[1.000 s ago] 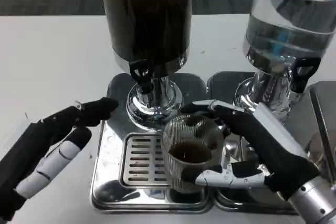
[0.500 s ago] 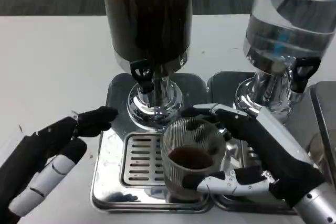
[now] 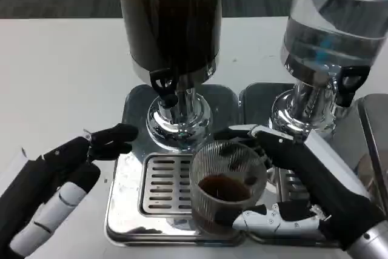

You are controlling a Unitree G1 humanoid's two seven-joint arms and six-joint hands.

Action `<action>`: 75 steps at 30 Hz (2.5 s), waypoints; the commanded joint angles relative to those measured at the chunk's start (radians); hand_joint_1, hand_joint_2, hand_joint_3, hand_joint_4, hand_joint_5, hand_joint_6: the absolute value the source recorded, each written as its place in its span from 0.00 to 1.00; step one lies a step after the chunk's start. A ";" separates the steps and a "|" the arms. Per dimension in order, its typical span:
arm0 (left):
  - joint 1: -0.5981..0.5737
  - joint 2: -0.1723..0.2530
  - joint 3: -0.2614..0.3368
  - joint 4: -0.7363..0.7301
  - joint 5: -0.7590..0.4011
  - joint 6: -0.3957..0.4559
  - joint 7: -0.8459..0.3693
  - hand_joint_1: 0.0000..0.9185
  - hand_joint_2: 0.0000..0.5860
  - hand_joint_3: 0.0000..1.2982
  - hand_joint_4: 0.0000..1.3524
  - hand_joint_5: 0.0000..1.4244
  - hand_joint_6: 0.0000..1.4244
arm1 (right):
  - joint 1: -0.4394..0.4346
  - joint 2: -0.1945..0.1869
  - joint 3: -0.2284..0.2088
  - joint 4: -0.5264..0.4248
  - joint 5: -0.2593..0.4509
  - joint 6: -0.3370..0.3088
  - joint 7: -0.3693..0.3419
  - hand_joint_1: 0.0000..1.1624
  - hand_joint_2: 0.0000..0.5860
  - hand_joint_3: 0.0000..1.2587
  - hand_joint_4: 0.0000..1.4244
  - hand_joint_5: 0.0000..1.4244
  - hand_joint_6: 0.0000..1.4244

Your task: Grasp the cup under the faucet to collect the drink, then remove the cup.

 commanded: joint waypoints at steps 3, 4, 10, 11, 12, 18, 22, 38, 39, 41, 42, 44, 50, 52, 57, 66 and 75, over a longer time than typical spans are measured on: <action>0.017 -0.007 0.000 -0.025 -0.013 0.020 -0.003 0.00 0.27 0.24 0.19 0.20 0.20 | 0.012 0.003 -0.013 -0.050 0.034 0.002 0.005 0.67 0.40 0.38 0.39 0.44 0.48; 0.018 -0.007 -0.002 -0.027 -0.013 0.021 -0.003 0.00 0.27 0.24 0.19 0.20 0.20 | 0.012 0.003 -0.013 -0.052 0.032 0.001 0.005 0.67 0.40 0.38 0.39 0.44 0.48; 0.023 0.007 0.016 -0.029 0.075 -0.061 0.001 0.00 0.27 0.24 0.19 0.20 0.20 | 0.009 -0.002 -0.018 -0.054 0.033 0.008 0.013 0.67 0.42 0.38 0.40 0.44 0.48; 0.023 0.014 0.027 -0.027 0.116 -0.098 0.006 0.00 0.27 0.23 0.16 0.17 0.18 | 0.005 -0.002 -0.020 -0.053 0.037 0.010 0.016 0.67 0.42 0.38 0.40 0.44 0.48; 0.024 0.022 0.038 -0.024 0.158 -0.136 0.008 0.00 0.27 0.22 0.15 0.15 0.16 | 0.003 -0.003 -0.022 -0.054 0.039 0.011 0.019 0.67 0.42 0.38 0.40 0.44 0.48; 0.033 0.063 0.090 0.024 0.317 -0.304 0.033 0.00 0.20 0.11 0.01 0.03 0.08 | 0.004 -0.007 -0.030 -0.058 0.046 0.012 0.030 0.68 0.42 0.38 0.41 0.44 0.48; 0.037 0.066 0.106 0.042 0.378 -0.357 0.067 0.00 0.10 0.05 0.00 0.00 0.04 | 0.003 -0.007 -0.035 -0.058 0.047 0.011 0.034 0.68 0.42 0.38 0.41 0.44 0.48; 0.084 0.060 0.124 0.012 0.599 -0.411 0.186 0.00 0.07 0.00 0.00 0.00 0.00 | 0.004 -0.010 -0.044 -0.074 0.059 0.024 0.048 0.68 0.42 0.38 0.41 0.45 0.48; 0.089 0.062 0.123 0.012 0.608 -0.415 0.193 0.00 0.07 0.00 0.00 0.00 0.00 | 0.003 -0.011 -0.044 -0.075 0.058 0.024 0.048 0.68 0.42 0.38 0.41 0.45 0.48; 0.096 0.069 0.119 0.013 0.620 -0.418 0.201 0.00 0.07 0.00 0.00 0.00 0.00 | 0.003 -0.012 -0.046 -0.076 0.058 0.022 0.049 0.67 0.42 0.38 0.41 0.45 0.48; 0.097 0.071 0.119 0.013 0.626 -0.420 0.204 0.00 0.07 0.00 0.00 0.00 0.00 | 0.003 -0.012 -0.046 -0.075 0.062 0.023 0.050 0.67 0.42 0.38 0.41 0.45 0.48; 0.096 0.079 0.119 0.015 0.633 -0.424 0.209 0.00 0.07 0.00 0.00 0.00 0.00 | 0.002 -0.014 -0.047 -0.075 0.063 0.023 0.051 0.67 0.42 0.38 0.41 0.45 0.48; 0.092 0.108 0.118 0.020 0.645 -0.430 0.217 0.00 0.07 0.00 0.00 0.00 0.00 | 0.001 -0.015 -0.048 -0.080 0.070 0.026 0.053 0.67 0.42 0.39 0.41 0.45 0.48; 0.090 0.118 0.113 0.027 0.638 -0.424 0.219 0.00 0.07 0.00 0.00 0.00 0.00 | 0.004 -0.016 -0.048 -0.082 0.070 0.026 0.053 0.67 0.42 0.39 0.41 0.45 0.48; 0.086 0.123 0.106 0.037 0.632 -0.414 0.226 0.00 0.07 0.00 0.00 0.00 0.00 | 0.011 -0.021 -0.052 -0.089 0.069 0.025 0.052 0.67 0.43 0.39 0.41 0.45 0.48; 0.081 0.130 0.097 0.042 0.624 -0.406 0.227 0.00 0.07 0.00 0.00 0.00 0.00 | 0.010 -0.021 -0.057 -0.094 0.071 0.032 0.051 0.67 0.43 0.39 0.41 0.45 0.48; 0.076 0.137 0.091 0.045 0.604 -0.393 0.225 0.00 0.08 0.00 0.00 0.00 0.00 | 0.018 -0.023 -0.064 -0.103 0.079 0.040 0.055 0.67 0.44 0.39 0.41 0.45 0.48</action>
